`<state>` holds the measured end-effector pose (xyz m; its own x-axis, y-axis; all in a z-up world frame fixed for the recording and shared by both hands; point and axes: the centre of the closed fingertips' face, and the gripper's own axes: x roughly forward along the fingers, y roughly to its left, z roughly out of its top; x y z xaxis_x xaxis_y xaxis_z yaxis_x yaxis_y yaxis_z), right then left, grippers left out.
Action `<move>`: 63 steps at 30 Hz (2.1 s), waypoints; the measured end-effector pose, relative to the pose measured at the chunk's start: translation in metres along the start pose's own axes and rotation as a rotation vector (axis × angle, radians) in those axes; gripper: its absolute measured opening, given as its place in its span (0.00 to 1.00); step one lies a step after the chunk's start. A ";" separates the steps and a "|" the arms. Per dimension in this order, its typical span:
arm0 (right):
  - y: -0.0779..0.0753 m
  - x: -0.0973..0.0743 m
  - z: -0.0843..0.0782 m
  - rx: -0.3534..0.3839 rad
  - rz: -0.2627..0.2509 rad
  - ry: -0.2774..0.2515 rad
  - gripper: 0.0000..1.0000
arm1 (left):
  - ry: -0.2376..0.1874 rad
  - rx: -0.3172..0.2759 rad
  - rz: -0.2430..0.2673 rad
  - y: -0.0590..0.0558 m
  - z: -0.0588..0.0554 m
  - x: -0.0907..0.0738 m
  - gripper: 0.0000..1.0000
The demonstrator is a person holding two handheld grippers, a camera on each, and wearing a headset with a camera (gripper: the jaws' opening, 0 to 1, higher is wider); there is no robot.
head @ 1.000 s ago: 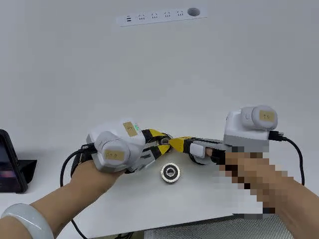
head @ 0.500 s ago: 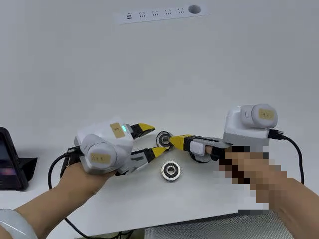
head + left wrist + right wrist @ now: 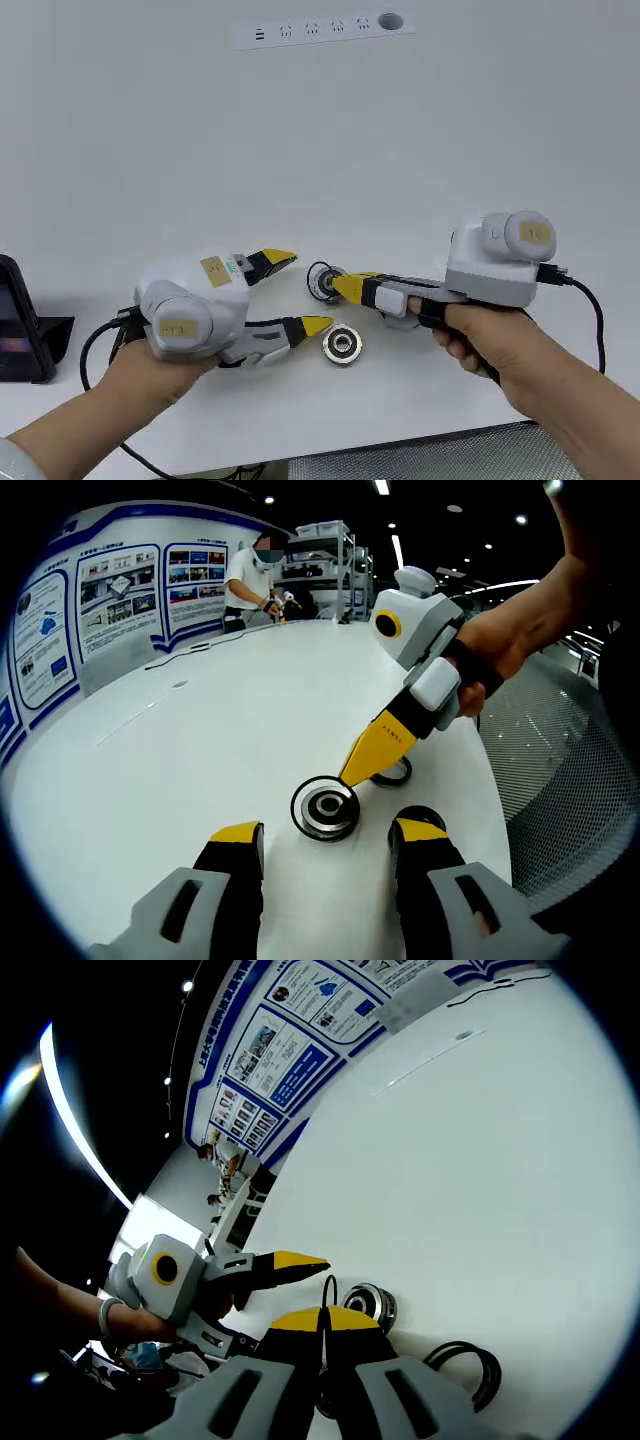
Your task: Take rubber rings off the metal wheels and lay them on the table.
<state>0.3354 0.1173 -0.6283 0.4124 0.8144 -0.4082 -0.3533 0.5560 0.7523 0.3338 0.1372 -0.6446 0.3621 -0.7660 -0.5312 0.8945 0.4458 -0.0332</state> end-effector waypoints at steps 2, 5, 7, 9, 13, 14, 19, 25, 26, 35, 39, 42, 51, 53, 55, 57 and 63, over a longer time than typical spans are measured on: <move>0.004 -0.003 0.000 0.000 0.004 -0.004 0.02 | 0.002 -0.005 -0.003 -0.001 0.000 -0.002 0.54; 0.009 -0.009 -0.001 0.002 0.013 -0.013 0.02 | 0.003 -0.010 -0.005 -0.003 -0.004 -0.004 0.55; 0.011 -0.015 -0.002 0.003 0.014 -0.020 0.02 | 0.003 -0.016 -0.003 -0.003 -0.006 -0.006 0.55; 0.011 -0.020 -0.004 0.009 0.013 -0.026 0.02 | 0.002 -0.026 -0.001 -0.004 -0.007 -0.008 0.55; 0.007 -0.031 -0.009 0.018 -0.003 -0.030 0.02 | 0.009 -0.033 0.002 -0.006 -0.011 -0.010 0.54; 0.005 -0.034 -0.010 0.019 -0.008 -0.031 0.02 | 0.008 -0.034 0.003 -0.006 -0.011 -0.011 0.54; -0.008 -0.050 -0.010 0.049 -0.045 -0.056 0.02 | 0.008 -0.040 0.009 -0.006 -0.012 -0.014 0.53; -0.029 -0.067 -0.013 0.084 -0.104 -0.078 0.02 | 0.007 -0.053 0.022 -0.004 -0.014 -0.016 0.52; -0.032 -0.068 -0.014 0.087 -0.111 -0.077 0.02 | 0.008 -0.053 0.024 -0.004 -0.014 -0.016 0.51; -0.053 -0.069 -0.021 0.110 -0.164 -0.068 0.02 | 0.012 -0.052 0.028 -0.005 -0.014 -0.018 0.50; -0.056 -0.069 -0.022 0.070 -0.191 -0.049 0.05 | 0.010 -0.053 0.033 -0.005 -0.013 -0.020 0.50; -0.053 -0.070 -0.020 0.033 -0.196 -0.039 0.07 | 0.007 -0.056 0.038 -0.004 -0.014 -0.022 0.50; -0.054 -0.075 -0.020 -0.016 -0.216 -0.027 0.11 | 0.009 -0.068 0.045 -0.007 -0.019 -0.029 0.50; -0.052 -0.076 -0.020 -0.034 -0.219 -0.025 0.12 | 0.004 -0.075 0.049 -0.008 -0.019 -0.031 0.50; -0.052 -0.076 -0.021 -0.054 -0.218 -0.018 0.13 | 0.002 -0.077 0.050 -0.009 -0.019 -0.032 0.50; -0.049 -0.077 -0.020 -0.075 -0.213 -0.016 0.16 | -0.003 -0.082 0.051 -0.010 -0.019 -0.035 0.51; -0.044 -0.080 -0.024 -0.188 -0.198 0.016 0.31 | -0.017 -0.111 0.058 -0.015 -0.019 -0.043 0.53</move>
<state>0.2974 0.0319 -0.6411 0.4760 0.6883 -0.5474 -0.4175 0.7247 0.5482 0.2998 0.1720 -0.6379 0.4177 -0.7446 -0.5207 0.8376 0.5376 -0.0969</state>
